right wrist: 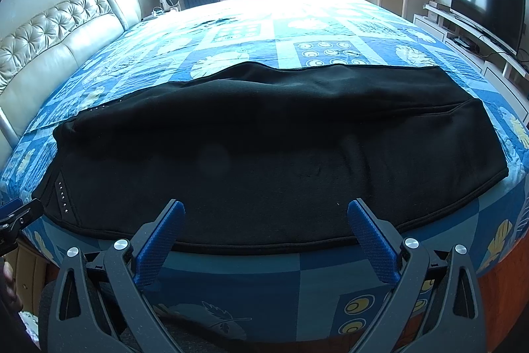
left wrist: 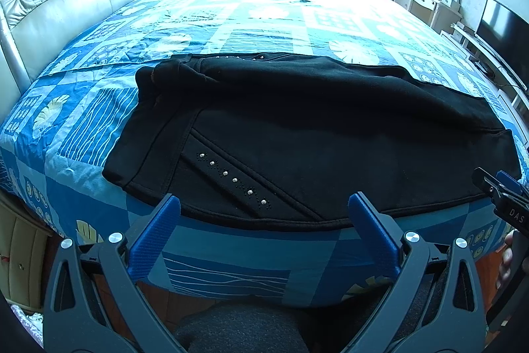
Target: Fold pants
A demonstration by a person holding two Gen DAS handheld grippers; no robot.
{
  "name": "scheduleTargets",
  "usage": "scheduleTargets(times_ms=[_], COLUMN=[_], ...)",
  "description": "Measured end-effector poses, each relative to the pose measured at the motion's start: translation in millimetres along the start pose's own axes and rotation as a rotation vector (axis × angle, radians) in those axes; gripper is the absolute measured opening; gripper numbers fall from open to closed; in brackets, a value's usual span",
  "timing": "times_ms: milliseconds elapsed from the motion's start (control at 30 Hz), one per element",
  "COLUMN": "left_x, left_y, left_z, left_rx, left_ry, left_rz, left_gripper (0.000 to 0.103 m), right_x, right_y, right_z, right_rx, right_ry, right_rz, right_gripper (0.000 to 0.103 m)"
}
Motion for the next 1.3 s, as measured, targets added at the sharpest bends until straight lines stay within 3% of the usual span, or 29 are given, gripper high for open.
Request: scheduleTargets(times_ms=[100,233,367,500,567,600,667,733,767,867,1100,1133,1200,1233,1267,1300], left_x=[-0.2,0.7,0.7,1.3,2.3,2.7,3.5,3.2,3.1,1.8,-1.7,-1.9,-1.9,-1.9,-1.8,-1.8], left_y=[0.5,4.9,9.1,13.5,14.9,15.5,16.5,17.9,18.7,20.6,27.0,27.5,29.0,29.4,29.1,29.3], left_z=[0.1,-1.8,-5.5,-10.7,-13.9,-15.1,-17.6,-19.8,-21.2,-25.1,-34.6,-35.2,-35.2,-34.9,-34.8,-34.9], left_rx=[-0.001,-0.018,-0.013,-0.009,-0.003,0.001,0.004,0.008,0.009,0.020,0.027,0.027,0.025,0.025,0.023,0.023], left_ry=[0.000,0.014,0.024,0.037,0.043,0.044,0.050,0.055,0.057,0.065,0.096,0.097,0.098,0.097,0.096,0.095], left_rz=[0.002,0.017,0.024,0.034,0.034,0.036,0.039,0.045,0.046,0.047,0.058,0.060,0.063,0.063,0.062,0.060], left_gripper=[0.101,0.101,0.101,0.101,0.101,0.101,0.101,0.101,0.101,0.101,0.101,0.101,0.101,0.101,0.101,0.101], right_x=[6.4,26.9,42.7,37.5,25.3,14.9,-10.6,-27.5,-30.2,-28.1,-1.8,-0.9,0.8,0.8,1.2,1.3], right_y=[-9.6,-53.4,-144.4,-258.3,-313.7,-337.0,-367.4,-374.5,-372.8,-365.8,-367.8,-372.6,-378.7,-381.8,-384.1,-385.9], right_z=[3.4,21.9,43.5,58.9,50.3,40.0,18.6,-0.3,-6.7,-20.7,-32.0,-32.2,-38.0,-42.9,-47.3,-49.6], right_rx=[0.064,0.239,0.377,0.322,0.336,0.387,0.595,0.798,0.846,0.848,0.884,0.869,0.864,0.869,0.874,0.874], right_ry=[0.023,0.013,-0.055,-0.152,-0.144,-0.123,-0.117,-0.121,-0.111,-0.090,-0.169,-0.180,-0.198,-0.200,-0.195,-0.186], right_rz=[-0.020,-0.146,-0.370,-0.575,-0.709,-0.799,-0.987,-1.094,-1.112,-1.106,-1.123,-1.138,-1.185,-1.205,-1.217,-1.221], right_gripper=[0.098,0.098,0.098,0.098,0.098,0.098,0.098,0.098,0.098,0.098,0.097,0.094,0.073,0.051,0.035,0.029])
Point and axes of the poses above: each gripper's, at about its wrist camera, not at the fingertips, and z roughly against the way its jaws point, y to its left, x to its top, the point moved 3 cm from there along -z, roughly the way its jaws point, and after that the axes turned 15 degrees about y, right-handed, at the moved point
